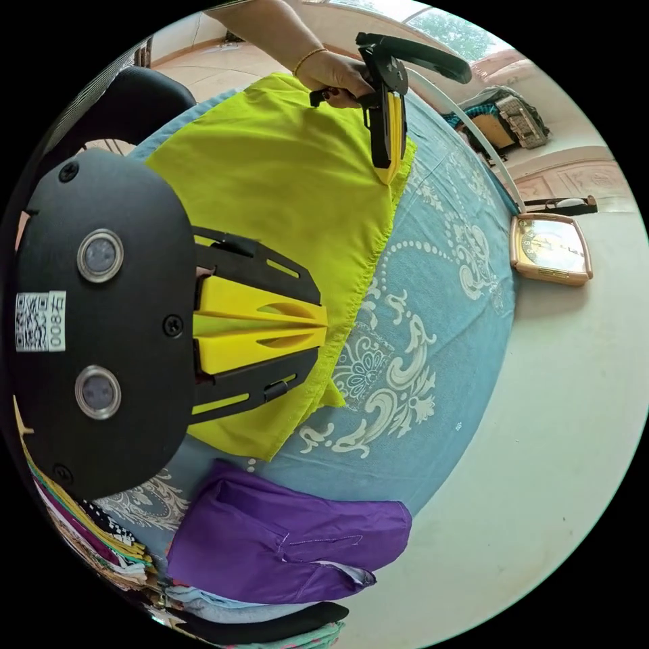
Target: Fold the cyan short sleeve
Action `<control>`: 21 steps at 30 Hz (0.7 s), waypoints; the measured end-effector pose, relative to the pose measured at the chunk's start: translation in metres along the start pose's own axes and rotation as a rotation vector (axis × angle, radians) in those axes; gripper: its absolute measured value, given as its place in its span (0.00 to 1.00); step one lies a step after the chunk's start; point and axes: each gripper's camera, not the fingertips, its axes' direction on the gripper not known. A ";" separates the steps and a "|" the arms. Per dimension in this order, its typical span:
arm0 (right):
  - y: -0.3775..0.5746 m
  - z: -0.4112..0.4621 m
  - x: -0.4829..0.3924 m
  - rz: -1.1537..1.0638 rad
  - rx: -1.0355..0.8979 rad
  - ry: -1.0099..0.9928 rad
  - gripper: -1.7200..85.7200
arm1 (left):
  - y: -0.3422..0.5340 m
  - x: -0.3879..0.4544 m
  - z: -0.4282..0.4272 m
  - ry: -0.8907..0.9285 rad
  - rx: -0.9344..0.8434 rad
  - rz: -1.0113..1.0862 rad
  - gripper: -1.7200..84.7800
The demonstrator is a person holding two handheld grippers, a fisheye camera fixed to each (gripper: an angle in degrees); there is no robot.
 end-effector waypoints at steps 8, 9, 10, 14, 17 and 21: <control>0.027 0.019 0.015 0.045 -0.021 -0.042 0.03 | 0.040 -0.018 -0.025 0.011 0.082 -0.039 0.04; 0.035 0.014 0.018 0.059 -0.003 -0.048 0.03 | 0.049 -0.021 -0.033 0.010 0.102 -0.043 0.04; 0.040 0.011 0.020 0.066 0.007 -0.054 0.03 | 0.054 -0.024 -0.036 0.003 0.111 -0.048 0.04; 0.085 -0.004 0.031 0.116 0.062 -0.058 0.02 | 0.082 -0.052 -0.041 -0.088 0.085 -0.154 0.03; 0.112 0.011 0.043 0.153 0.059 -0.059 0.02 | 0.091 -0.072 -0.033 -0.142 0.029 -0.200 0.02; 0.127 0.047 0.064 0.190 -0.020 -0.124 0.02 | 0.107 -0.089 -0.040 -0.120 0.047 -0.234 0.02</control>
